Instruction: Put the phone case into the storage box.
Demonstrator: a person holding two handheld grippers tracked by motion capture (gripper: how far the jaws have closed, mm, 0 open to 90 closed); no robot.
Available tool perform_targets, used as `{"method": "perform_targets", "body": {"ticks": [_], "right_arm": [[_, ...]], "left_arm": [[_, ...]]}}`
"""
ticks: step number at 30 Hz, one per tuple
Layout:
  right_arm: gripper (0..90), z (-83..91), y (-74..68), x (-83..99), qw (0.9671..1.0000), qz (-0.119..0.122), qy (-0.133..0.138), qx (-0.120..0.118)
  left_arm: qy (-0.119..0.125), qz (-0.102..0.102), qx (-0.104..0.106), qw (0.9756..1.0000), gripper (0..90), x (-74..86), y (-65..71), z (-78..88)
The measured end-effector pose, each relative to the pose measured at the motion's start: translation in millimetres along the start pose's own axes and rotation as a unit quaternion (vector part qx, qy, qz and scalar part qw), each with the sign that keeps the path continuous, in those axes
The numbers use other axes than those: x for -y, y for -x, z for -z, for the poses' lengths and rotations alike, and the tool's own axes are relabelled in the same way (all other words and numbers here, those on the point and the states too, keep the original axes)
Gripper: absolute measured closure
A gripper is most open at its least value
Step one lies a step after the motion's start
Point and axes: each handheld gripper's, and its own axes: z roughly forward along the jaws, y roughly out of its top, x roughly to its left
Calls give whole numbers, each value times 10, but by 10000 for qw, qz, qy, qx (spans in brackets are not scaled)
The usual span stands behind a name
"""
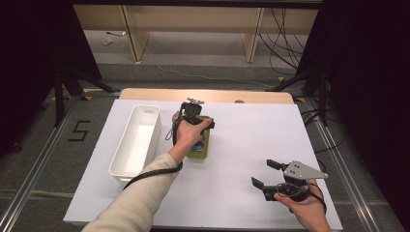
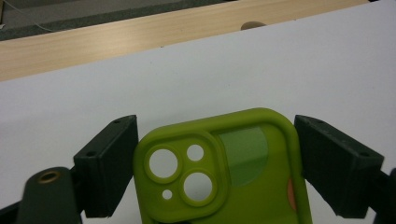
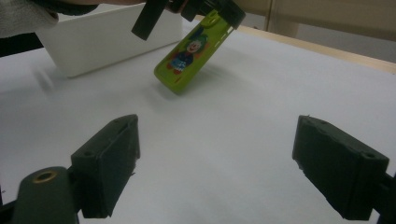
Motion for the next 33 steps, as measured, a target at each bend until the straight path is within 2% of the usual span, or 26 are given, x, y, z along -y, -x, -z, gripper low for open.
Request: {"method": "perform_targets", "body": {"ticks": [20,33], "right_arm": [[159,-2,-1,1,10000,-7,-6,8],[159,-7,-6,-1,10000,8,-17,20]], "left_arm": [[365,-116,37,9993,163,-84,-65,344],[549,-96,25,9984,163,-95,-156,525]]}}
